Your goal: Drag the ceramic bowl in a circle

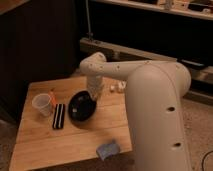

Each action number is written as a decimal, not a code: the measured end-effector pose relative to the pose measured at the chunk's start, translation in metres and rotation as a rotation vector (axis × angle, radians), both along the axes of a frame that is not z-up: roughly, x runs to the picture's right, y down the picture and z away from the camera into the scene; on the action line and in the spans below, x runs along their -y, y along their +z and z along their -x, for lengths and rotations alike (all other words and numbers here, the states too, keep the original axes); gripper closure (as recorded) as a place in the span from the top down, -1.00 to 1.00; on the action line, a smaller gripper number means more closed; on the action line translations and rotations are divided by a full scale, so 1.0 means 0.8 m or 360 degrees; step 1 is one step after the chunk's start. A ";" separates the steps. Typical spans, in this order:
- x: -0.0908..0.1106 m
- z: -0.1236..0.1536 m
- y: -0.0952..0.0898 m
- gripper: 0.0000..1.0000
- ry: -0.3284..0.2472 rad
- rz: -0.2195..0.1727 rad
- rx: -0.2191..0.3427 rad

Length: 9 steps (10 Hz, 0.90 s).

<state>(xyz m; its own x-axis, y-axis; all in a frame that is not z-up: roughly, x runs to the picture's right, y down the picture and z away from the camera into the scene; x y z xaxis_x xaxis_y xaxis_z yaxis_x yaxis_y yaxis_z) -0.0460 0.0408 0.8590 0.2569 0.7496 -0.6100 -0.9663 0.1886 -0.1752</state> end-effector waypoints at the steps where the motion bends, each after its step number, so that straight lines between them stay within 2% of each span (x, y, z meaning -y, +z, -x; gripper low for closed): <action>1: 0.002 -0.013 0.008 -1.00 0.0031 0.0007 -0.0040; 4: -0.011 -0.083 0.015 -1.00 0.0166 0.0030 -0.0205; 7: -0.028 -0.158 0.004 -1.00 0.0290 0.0036 -0.0336; 9: -0.047 -0.205 -0.006 -1.00 0.0353 0.0058 -0.0420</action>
<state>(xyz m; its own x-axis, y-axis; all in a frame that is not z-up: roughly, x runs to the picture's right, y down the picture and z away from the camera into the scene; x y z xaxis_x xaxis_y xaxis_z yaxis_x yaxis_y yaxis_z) 0.1178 0.0788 0.8545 -0.0801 0.7460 -0.6611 -0.9960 -0.0330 0.0834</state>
